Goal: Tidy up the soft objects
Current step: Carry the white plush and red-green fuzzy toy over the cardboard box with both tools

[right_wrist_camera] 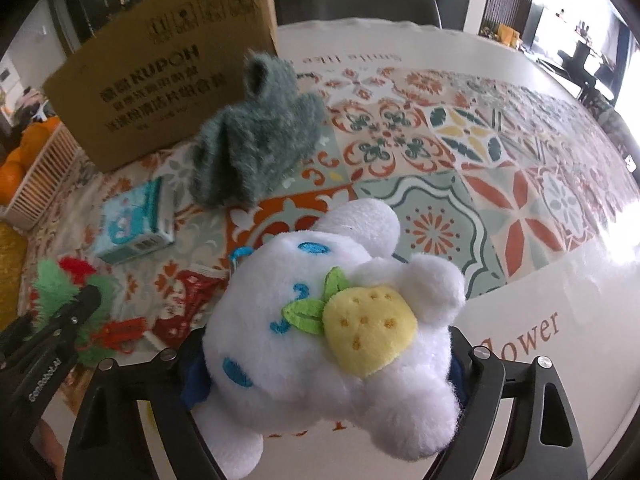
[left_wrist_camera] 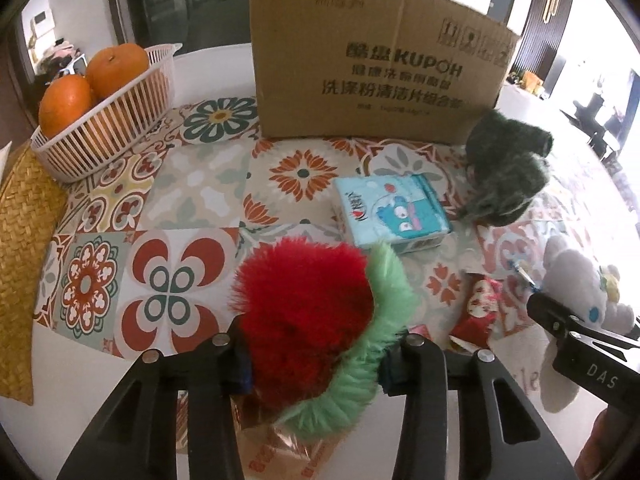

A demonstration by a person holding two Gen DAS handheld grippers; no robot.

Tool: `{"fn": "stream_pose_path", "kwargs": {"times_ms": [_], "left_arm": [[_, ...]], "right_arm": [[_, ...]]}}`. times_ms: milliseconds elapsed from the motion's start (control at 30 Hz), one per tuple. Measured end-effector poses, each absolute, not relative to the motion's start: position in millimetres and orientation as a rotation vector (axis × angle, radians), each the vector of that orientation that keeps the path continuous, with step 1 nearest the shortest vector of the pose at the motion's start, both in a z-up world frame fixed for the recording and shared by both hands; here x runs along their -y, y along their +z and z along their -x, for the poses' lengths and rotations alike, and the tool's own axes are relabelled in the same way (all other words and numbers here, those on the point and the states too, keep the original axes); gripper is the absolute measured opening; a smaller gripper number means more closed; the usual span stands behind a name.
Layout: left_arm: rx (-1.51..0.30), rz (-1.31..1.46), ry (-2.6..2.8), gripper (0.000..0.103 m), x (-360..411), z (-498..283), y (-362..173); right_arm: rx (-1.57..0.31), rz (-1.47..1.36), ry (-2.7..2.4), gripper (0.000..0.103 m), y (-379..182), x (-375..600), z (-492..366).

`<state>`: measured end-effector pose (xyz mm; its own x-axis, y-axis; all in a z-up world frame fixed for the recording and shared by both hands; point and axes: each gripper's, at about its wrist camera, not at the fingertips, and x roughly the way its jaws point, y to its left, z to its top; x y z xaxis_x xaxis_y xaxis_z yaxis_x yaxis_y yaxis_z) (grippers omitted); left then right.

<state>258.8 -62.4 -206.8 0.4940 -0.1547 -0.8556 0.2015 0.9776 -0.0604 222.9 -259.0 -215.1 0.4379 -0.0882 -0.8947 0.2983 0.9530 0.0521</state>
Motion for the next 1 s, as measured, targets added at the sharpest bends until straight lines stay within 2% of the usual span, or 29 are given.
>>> {"fn": "stream_pose_path", "kwargs": {"times_ms": [500,1000], "left_arm": [[-0.931,-0.051,-0.309,0.042,59.4,-233.3,-128.5],[-0.778,-0.052,-0.347,0.042,50.3,-248.3,-47.6]], "right_arm": [[-0.955,-0.205,-0.143,0.087,-143.9,246.9,-205.1],[-0.797,-0.157,-0.023,0.087,-68.2,230.6,-227.3]]}}
